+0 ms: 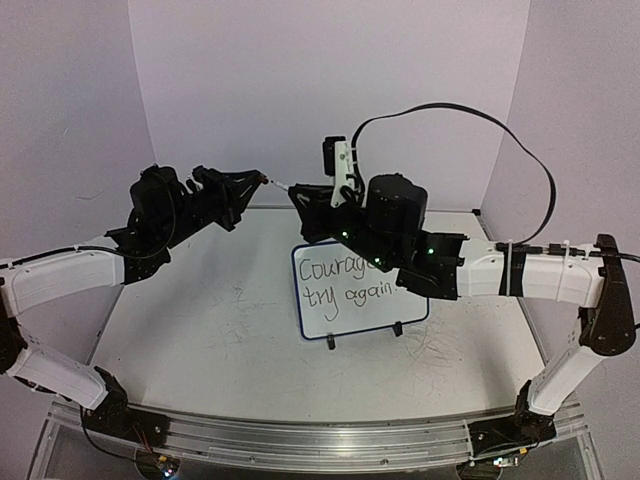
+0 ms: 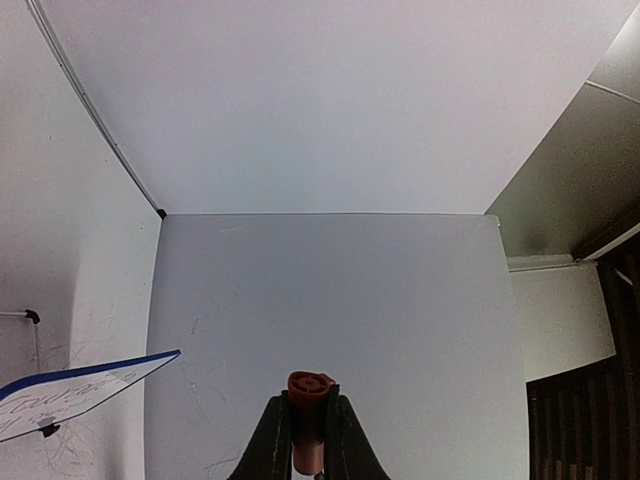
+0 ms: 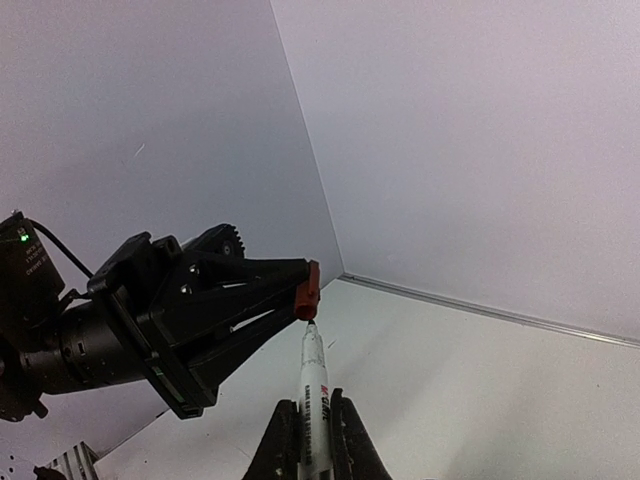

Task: Write a sentence on the whiteboard
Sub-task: Insert the whiteboard marker without the cap into the pen cap.

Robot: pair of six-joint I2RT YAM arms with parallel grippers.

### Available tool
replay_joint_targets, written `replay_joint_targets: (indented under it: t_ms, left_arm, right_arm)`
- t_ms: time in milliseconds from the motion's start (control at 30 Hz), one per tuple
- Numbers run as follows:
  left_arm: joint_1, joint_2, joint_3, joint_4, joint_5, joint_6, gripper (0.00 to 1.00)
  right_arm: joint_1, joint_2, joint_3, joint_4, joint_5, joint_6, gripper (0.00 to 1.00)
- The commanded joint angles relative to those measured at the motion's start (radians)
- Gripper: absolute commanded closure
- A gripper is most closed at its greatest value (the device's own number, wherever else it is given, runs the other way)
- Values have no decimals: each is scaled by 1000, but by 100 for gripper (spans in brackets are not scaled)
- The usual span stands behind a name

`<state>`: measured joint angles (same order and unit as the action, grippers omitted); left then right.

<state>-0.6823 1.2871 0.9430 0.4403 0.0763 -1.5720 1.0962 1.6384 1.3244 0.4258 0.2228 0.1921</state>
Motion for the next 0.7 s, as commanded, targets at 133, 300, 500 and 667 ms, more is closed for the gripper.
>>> replay_joint_targets:
  t_ms: [133, 300, 500, 667]
  left_arm:
    - [-2, 9, 8, 72, 23, -11, 100]
    - [-3, 10, 5, 77, 25, -12, 100]
    - [-3, 10, 6, 82, 26, -13, 100]
    - [-3, 11, 7, 89, 32, -15, 100]
  right_arm:
    - [7, 32, 67, 50, 2, 9, 100]
    - [6, 38, 74, 45, 9, 10, 100]
    - [6, 41, 74, 35, -1, 10, 100]
    - [6, 45, 74, 34, 9, 10, 100]
